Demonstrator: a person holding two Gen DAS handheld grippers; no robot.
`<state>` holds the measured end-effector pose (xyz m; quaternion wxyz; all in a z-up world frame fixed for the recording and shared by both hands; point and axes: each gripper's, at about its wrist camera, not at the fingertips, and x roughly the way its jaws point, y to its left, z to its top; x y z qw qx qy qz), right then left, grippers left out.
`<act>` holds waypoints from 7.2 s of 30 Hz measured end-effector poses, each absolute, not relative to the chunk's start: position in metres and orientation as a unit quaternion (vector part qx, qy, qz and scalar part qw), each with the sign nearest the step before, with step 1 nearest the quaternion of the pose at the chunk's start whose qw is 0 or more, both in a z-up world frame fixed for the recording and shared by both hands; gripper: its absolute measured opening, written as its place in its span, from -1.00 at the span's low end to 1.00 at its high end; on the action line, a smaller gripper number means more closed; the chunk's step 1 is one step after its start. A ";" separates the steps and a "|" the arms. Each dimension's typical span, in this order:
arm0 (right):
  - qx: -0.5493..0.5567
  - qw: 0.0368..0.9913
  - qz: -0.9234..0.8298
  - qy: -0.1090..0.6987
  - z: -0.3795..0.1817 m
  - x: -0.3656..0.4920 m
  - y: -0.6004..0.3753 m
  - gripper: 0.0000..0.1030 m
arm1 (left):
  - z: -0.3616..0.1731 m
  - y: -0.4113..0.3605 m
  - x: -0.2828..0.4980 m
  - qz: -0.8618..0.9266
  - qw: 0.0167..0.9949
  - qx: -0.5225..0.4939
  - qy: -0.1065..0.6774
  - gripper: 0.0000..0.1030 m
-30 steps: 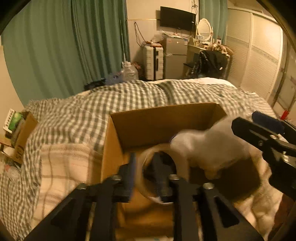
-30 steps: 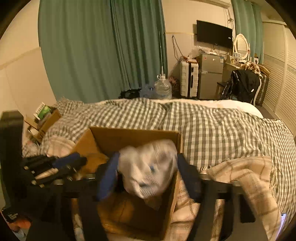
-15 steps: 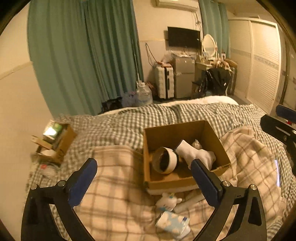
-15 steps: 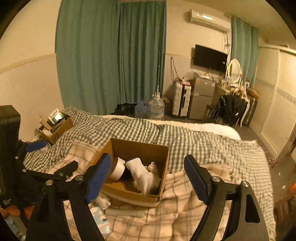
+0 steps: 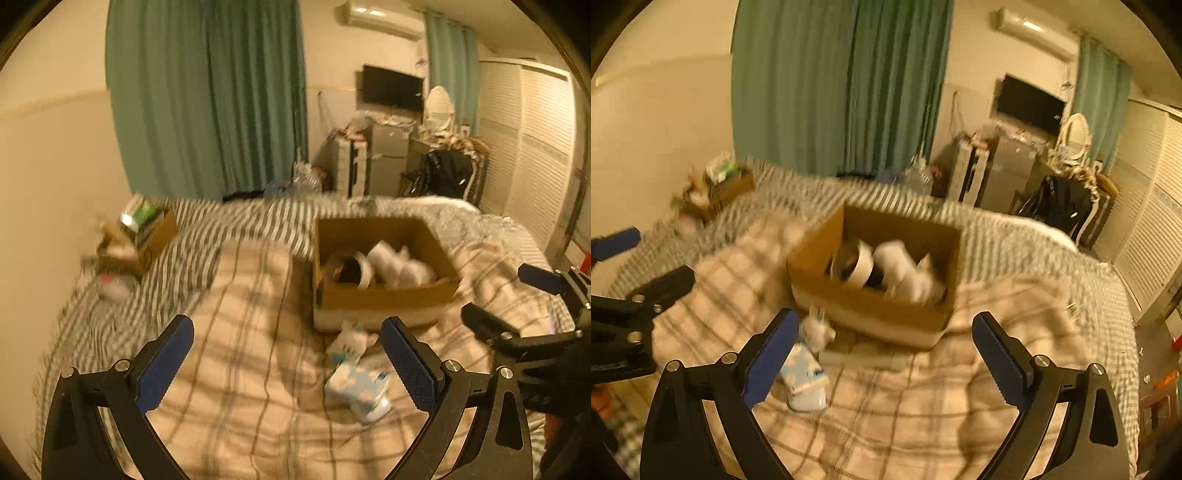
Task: Organize objects
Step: 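Grasp the blue tissue pack with the right tool while the left tool grasps the white earbud case, then carry the tissue pack and earbud case into the box and release both, then grasp the white plastic tube with the right tool while the left tool grasps the bunny figurine, then carry the tube and bunny figurine into the box and open both tools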
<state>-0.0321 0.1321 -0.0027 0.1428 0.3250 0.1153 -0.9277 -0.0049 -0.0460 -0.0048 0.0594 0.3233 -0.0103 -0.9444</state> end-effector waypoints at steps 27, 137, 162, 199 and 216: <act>0.432 0.263 -0.856 0.110 -0.137 -0.061 0.077 0.22 | -0.116 -0.092 -0.039 -0.894 0.116 0.433 -0.012 1.00; 0.358 0.087 -0.929 0.039 -0.035 -0.079 0.176 0.67 | -0.038 -0.042 -0.057 -0.941 0.052 0.333 -0.018 1.00; 0.478 0.116 -0.868 0.074 -0.175 -0.126 0.150 -0.31 | -0.142 -0.037 -0.075 -0.904 0.048 0.424 -0.027 1.00; 0.405 0.131 -0.904 0.041 -0.093 -0.076 0.175 -0.72 | -0.110 -0.014 -0.078 -0.901 -0.008 0.432 -0.029 -0.08; 0.292 0.184 -0.939 0.013 0.059 -0.066 0.182 -0.72 | -0.002 0.014 -0.079 -0.927 -0.044 0.372 -0.025 -0.08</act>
